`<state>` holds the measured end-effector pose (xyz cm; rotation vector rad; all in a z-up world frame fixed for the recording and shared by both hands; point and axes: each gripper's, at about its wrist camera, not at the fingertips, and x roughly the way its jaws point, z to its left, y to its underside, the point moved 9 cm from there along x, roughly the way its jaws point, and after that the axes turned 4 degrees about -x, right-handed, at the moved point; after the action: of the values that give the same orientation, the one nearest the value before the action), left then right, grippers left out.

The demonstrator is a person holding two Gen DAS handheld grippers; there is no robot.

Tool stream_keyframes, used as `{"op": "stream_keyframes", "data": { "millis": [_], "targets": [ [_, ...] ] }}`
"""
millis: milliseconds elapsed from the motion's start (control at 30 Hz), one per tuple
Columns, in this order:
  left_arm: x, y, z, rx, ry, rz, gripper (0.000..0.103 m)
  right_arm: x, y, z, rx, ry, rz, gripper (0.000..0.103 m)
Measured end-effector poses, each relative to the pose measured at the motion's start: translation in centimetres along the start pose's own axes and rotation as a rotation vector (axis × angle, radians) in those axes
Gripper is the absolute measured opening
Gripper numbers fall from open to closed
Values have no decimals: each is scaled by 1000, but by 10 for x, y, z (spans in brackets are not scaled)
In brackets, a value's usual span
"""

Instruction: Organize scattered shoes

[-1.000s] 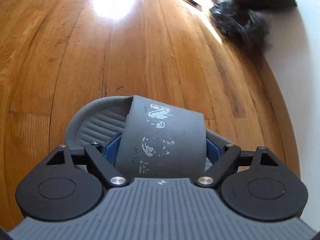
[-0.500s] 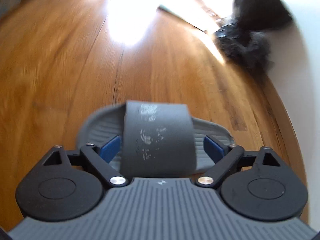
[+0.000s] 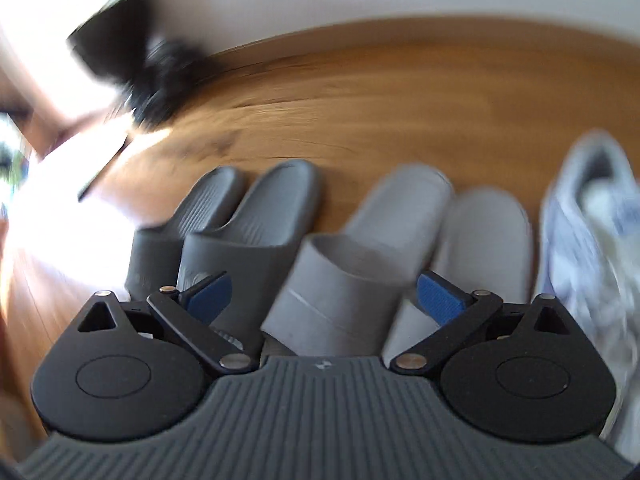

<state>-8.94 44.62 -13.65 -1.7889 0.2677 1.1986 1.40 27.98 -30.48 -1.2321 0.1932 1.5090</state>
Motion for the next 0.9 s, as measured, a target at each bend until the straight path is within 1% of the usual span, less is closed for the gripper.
{"op": "stream_keyframes", "data": {
  "millis": [67,100,133,200,267,333,433,533,600,667,700,800,833,867,900],
  "targets": [
    [-6,-1,-2,17,-2,-31,102,-3,-1,-3,60,-33,10,93],
    [-7,-2,-1,19,-6,-37,102,-4,-2,-3,87,-49,17,89],
    [-7,-1,0,20,-6,-35,102,-4,-1,3,101,-60,34,84],
    [-2,3,-2,20,-1,-12,102,0,-3,12,142,-63,72,80],
    [2,6,-4,21,4,12,102,-4,-10,16,178,-19,104,80],
    [7,10,-6,21,9,35,102,-11,-16,19,193,24,114,80],
    [10,13,-21,43,41,56,102,-27,-26,16,211,84,122,80],
    [11,15,-32,76,61,71,102,-47,-31,13,198,128,134,83],
    [6,11,-28,76,52,52,102,-52,-32,14,163,134,141,83],
    [-1,4,-10,35,15,19,102,-47,-35,21,157,109,155,83],
    [-3,1,0,7,-1,7,102,-35,-37,30,175,70,188,83],
    [-9,-6,45,-165,-71,-33,102,7,-48,65,274,-75,318,83],
    [-8,-6,52,-191,-73,-33,102,20,-51,77,301,-118,359,83],
    [-9,-6,63,-229,-72,-33,102,33,-54,90,295,-143,392,83],
    [-8,-6,73,-249,-75,-31,102,55,-59,112,282,-172,439,82]
  ]
}}
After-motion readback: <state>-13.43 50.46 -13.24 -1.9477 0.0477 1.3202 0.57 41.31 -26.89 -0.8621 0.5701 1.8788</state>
